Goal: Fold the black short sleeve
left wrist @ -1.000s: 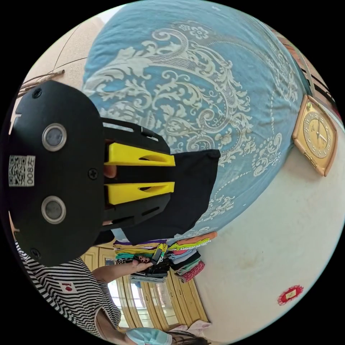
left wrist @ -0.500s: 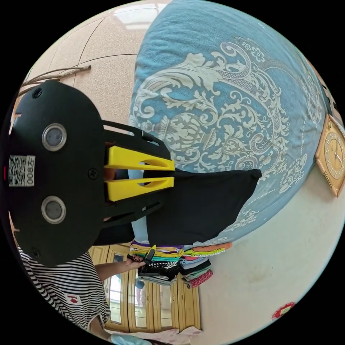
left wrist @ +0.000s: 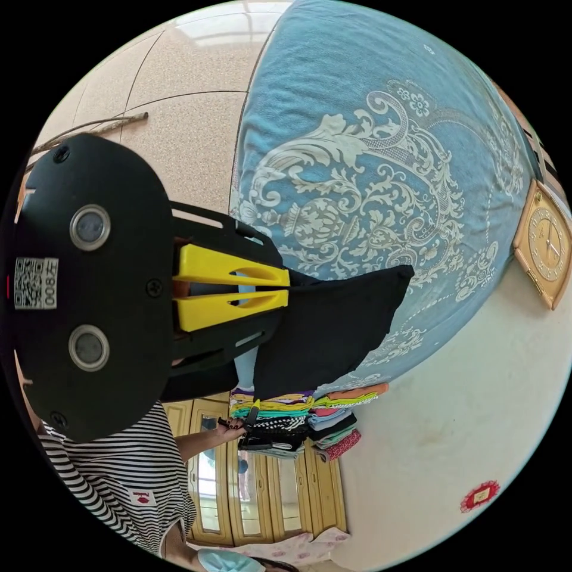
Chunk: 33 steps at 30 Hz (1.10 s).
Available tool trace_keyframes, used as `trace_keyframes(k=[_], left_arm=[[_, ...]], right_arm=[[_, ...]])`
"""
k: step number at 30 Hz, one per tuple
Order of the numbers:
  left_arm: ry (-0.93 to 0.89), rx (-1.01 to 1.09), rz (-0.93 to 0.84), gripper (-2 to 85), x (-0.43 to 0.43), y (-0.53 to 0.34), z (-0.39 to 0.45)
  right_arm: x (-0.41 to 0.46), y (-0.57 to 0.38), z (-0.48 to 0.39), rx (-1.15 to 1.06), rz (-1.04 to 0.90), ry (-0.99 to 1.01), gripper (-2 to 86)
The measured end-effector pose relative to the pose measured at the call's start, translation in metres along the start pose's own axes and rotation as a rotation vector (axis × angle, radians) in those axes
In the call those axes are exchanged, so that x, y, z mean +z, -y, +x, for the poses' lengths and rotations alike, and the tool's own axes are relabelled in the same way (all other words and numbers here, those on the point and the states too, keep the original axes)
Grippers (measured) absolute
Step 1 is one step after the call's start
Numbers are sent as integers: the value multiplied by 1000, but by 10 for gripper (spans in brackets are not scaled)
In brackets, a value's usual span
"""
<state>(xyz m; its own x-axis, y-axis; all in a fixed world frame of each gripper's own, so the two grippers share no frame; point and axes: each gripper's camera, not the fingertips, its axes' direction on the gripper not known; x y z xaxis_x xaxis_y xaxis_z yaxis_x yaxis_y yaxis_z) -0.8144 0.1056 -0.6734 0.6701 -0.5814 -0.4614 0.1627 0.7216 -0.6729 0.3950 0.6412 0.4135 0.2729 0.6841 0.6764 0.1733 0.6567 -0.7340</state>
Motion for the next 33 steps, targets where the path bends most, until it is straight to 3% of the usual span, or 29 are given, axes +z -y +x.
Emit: trace_keyframes(k=[11, 17, 21, 26, 27, 33], left_arm=[[4, -91, 5, 31, 41, -17, -15], [126, -38, 117, 28, 49, -27, 17], [132, 82, 81, 20, 85, -10, 53], [230, 144, -102, 6, 172, 9, 78], [222, 146, -73, 5, 175, 7, 80], [215, 164, -11, 2, 196, 2, 102]], right_arm=[[36, -19, 6, 66, -40, 29, 4], [23, -39, -35, 63, 33, -233, 1], [31, -32, -80, -64, 82, -360, 1], [107, -8, -98, -193, -138, -453, 1], [106, -15, -104, -235, -47, -469, 1], [92, -20, -101, -182, -23, -408, 1]])
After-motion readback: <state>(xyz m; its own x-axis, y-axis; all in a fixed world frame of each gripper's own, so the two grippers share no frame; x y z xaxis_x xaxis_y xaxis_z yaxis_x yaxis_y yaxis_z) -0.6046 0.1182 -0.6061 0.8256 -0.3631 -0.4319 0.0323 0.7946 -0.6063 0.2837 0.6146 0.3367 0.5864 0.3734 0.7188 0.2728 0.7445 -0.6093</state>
